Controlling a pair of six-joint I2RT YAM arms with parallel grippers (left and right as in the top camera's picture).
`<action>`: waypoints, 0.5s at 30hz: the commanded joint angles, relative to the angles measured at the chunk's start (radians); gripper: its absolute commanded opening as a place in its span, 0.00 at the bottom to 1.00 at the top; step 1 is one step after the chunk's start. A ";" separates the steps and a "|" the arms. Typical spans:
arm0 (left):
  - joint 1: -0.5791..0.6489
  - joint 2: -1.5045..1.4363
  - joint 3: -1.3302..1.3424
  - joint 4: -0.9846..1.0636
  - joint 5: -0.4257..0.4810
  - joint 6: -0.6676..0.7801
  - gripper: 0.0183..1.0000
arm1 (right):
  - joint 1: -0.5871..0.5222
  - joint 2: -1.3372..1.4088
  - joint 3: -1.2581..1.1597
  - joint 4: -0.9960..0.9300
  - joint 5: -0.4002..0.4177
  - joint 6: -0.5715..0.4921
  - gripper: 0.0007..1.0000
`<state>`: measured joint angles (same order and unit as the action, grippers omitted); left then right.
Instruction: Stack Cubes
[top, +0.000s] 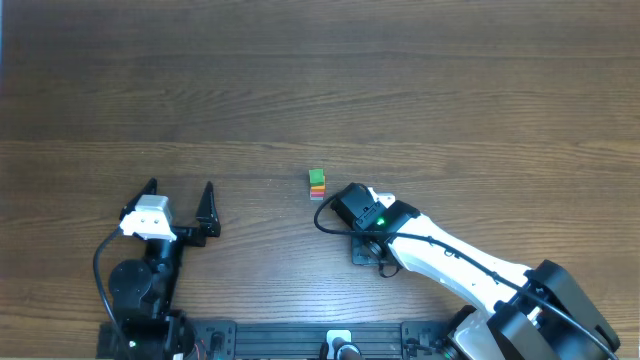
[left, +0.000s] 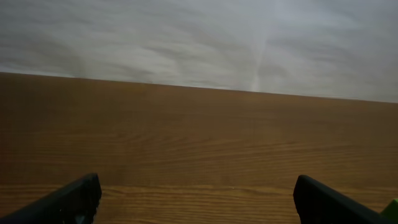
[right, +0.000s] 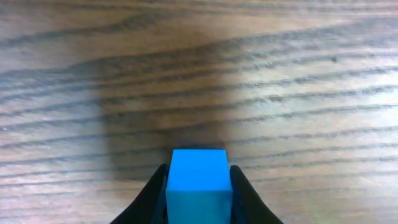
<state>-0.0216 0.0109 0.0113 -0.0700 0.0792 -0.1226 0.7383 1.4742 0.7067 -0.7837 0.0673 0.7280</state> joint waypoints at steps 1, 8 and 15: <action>-0.005 -0.005 -0.005 -0.001 0.010 0.007 1.00 | -0.006 0.005 0.117 -0.072 0.034 -0.016 0.14; -0.005 -0.005 -0.005 -0.001 0.010 0.007 1.00 | -0.007 0.006 0.432 -0.230 0.093 -0.079 0.05; -0.005 -0.005 -0.005 -0.001 0.010 0.007 1.00 | -0.013 0.104 0.717 -0.322 0.107 -0.098 0.01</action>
<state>-0.0216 0.0109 0.0113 -0.0700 0.0792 -0.1226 0.7353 1.5173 1.3399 -1.0847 0.1436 0.6514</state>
